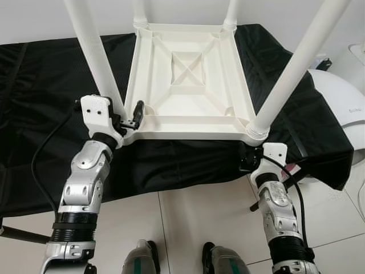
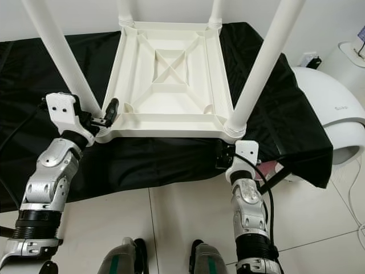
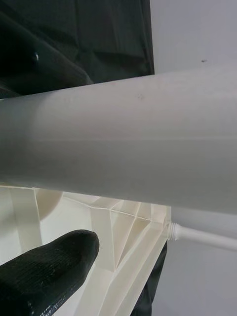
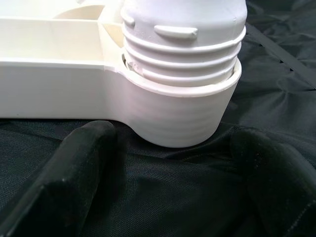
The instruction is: Building children table
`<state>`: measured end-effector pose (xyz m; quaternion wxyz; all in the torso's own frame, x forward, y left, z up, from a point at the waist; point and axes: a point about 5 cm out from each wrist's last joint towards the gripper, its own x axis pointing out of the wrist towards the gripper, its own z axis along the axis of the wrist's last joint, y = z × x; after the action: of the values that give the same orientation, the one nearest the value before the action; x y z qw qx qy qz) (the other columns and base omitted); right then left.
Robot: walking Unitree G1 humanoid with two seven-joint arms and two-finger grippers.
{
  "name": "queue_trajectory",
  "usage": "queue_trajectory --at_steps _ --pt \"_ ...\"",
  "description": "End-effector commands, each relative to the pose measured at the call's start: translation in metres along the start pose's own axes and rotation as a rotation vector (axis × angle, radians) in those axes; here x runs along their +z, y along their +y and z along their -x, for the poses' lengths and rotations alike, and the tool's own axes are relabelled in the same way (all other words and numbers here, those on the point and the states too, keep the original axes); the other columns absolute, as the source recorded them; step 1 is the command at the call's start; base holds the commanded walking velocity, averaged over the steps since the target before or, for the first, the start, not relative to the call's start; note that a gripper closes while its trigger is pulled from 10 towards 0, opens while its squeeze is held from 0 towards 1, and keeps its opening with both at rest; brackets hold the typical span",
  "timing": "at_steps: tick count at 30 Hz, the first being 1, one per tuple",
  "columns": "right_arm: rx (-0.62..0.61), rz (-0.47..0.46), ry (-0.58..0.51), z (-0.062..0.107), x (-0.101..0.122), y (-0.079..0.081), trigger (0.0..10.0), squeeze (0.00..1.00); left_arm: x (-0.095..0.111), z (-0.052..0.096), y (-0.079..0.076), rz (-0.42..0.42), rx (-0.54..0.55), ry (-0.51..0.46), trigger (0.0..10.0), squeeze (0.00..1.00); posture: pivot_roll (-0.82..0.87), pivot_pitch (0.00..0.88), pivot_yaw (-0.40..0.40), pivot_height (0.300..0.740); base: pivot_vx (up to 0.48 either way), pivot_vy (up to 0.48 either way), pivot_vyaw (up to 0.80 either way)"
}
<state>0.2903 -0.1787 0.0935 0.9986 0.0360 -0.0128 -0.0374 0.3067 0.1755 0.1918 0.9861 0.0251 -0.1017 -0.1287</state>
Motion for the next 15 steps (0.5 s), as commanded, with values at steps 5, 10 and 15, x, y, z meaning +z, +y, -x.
queue_trajectory --at_steps 5,10,15 --pt "0.084 0.009 -0.305 0.0048 0.0711 0.0115 10.0 0.00 -0.0012 -0.0006 -0.0005 0.004 -0.025 0.010 10.0 0.00 -0.09 0.194 0.046 0.740 0.000 0.000 0.00" --pt "0.084 0.009 -0.302 0.0051 0.0710 0.0116 10.0 0.00 -0.0012 -0.0009 -0.0004 0.002 -0.025 0.011 10.0 0.00 -0.09 0.193 0.045 0.740 0.000 0.000 0.00" --pt "0.088 0.008 -0.297 0.0057 0.0702 0.0129 10.0 0.00 -0.0012 -0.0009 0.0005 0.002 -0.023 0.011 10.0 0.00 -0.09 0.193 0.045 0.740 0.000 0.000 0.00"
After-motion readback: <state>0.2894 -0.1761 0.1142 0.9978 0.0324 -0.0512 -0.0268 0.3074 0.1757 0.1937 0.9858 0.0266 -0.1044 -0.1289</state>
